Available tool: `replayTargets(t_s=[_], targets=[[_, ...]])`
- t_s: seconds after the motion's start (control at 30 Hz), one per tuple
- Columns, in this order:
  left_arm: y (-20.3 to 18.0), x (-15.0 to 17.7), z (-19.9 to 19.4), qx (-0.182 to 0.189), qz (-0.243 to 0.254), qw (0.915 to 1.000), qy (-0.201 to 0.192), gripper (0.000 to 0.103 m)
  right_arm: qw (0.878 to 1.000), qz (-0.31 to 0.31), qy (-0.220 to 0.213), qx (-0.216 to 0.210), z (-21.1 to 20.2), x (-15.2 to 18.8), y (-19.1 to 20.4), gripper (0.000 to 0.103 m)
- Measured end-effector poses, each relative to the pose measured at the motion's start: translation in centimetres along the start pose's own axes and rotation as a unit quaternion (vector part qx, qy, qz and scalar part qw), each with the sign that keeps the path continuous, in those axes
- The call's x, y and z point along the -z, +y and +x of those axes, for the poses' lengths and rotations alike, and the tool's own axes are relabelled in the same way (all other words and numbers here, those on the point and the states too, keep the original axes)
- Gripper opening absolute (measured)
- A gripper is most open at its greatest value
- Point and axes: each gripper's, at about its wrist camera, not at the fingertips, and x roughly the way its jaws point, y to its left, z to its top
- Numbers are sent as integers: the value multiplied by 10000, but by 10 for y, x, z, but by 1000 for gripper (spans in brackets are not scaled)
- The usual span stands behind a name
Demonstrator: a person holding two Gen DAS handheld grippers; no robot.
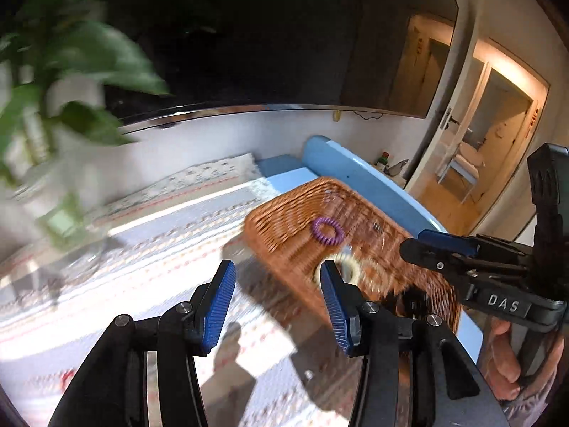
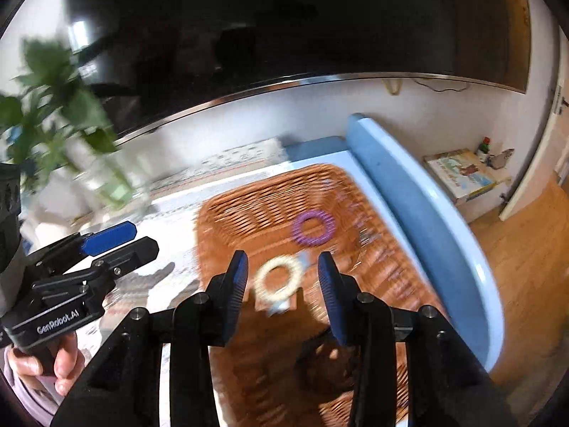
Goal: Organize jewelry
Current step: 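Carry the earring and purple hair tie into the wicker basket and open both tools, then move both open tools back over the red keychain and bead bracelet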
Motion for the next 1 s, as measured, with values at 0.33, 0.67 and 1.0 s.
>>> replayTargets(t_s=[0.33,0.67,1.0], targets=[[83,66,-121,-710,-429,9964,-188,51,9919,-691,181,-1054,-30,43,112,44],[169,125,-166,-944,-1251,9873,-274,51,9814,-937,499,-1601,-19,74,198,44],[189,162,-112,-755,-1417,9868,233,51,9834,-912,724,-1391,61,103,212,44]])
